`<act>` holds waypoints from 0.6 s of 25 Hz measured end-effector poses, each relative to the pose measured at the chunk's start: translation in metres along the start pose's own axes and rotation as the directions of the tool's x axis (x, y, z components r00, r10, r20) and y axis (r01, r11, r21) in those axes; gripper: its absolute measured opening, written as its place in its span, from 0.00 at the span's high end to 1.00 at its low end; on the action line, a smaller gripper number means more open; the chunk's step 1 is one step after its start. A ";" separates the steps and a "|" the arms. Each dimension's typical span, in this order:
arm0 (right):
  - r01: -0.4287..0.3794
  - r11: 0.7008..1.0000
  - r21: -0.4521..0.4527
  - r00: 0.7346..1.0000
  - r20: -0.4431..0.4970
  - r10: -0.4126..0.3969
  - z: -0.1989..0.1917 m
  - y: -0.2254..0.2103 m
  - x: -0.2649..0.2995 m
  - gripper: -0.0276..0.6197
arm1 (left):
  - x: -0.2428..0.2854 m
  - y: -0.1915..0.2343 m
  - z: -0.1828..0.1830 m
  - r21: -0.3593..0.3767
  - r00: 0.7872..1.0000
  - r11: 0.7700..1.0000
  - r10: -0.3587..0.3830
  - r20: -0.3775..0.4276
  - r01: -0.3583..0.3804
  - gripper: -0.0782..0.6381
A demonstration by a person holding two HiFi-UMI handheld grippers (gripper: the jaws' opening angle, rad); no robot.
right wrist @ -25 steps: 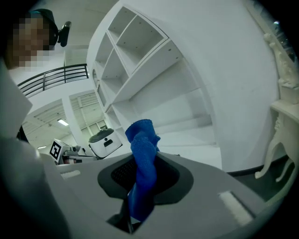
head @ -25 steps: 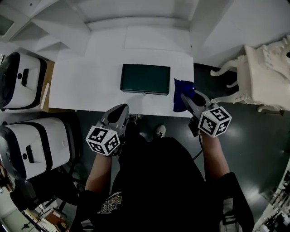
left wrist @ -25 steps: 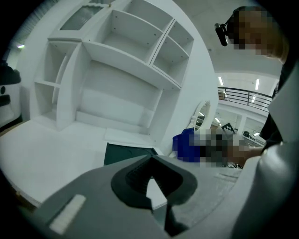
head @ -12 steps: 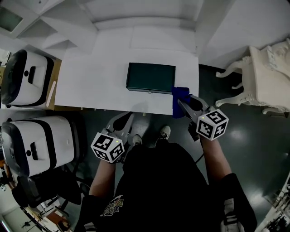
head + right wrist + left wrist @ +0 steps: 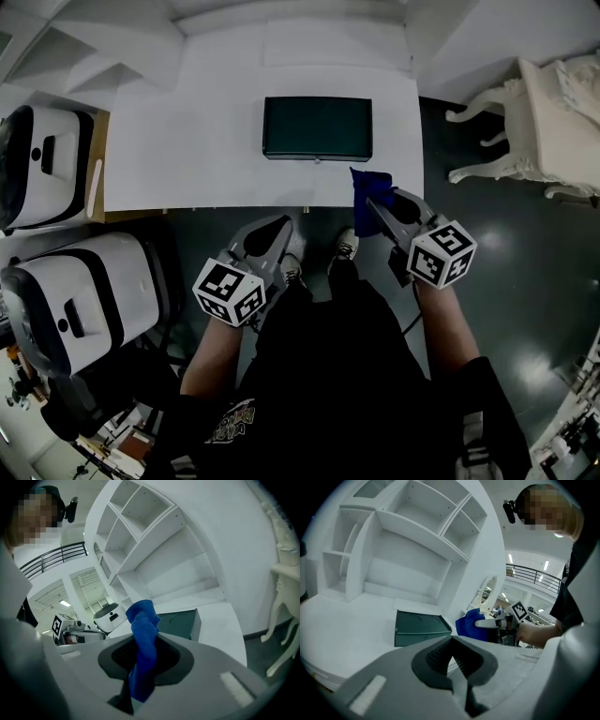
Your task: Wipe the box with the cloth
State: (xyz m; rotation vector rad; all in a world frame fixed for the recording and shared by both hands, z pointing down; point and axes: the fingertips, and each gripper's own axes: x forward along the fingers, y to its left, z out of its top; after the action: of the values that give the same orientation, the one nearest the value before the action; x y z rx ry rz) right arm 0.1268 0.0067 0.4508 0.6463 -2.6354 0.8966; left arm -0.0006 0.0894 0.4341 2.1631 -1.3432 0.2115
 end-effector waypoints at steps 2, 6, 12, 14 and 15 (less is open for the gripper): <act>0.015 1.000 -0.003 1.000 0.012 -0.015 -0.003 0.011 0.000 0.81 | -0.007 0.001 -0.002 0.012 1.000 1.000 -0.023 -0.001 0.023 0.89; 0.047 0.999 -0.012 0.998 0.038 -0.047 -0.005 0.033 -0.006 0.81 | -0.024 0.005 -0.003 0.013 0.998 0.998 -0.060 0.004 0.060 0.89; 0.103 0.995 -0.012 0.993 0.063 -0.102 -0.016 0.062 -0.018 0.81 | -0.047 0.005 -0.012 0.010 0.993 0.993 -0.115 0.013 0.115 0.89; 0.120 0.993 -0.011 0.991 0.066 -0.119 -0.020 0.070 -0.020 0.81 | -0.052 0.006 -0.015 0.009 0.991 0.991 -0.132 0.012 0.132 0.89; 0.127 0.992 -0.010 0.990 0.067 -0.126 -0.022 0.073 -0.020 0.81 | -0.055 0.007 -0.017 0.008 0.990 0.990 -0.139 0.012 0.139 0.89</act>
State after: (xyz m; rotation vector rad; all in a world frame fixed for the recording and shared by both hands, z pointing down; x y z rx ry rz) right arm 0.1106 0.0788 0.4230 0.8426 -2.6214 0.8324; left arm -0.0298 0.1388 0.4277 2.2571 -1.1937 0.1491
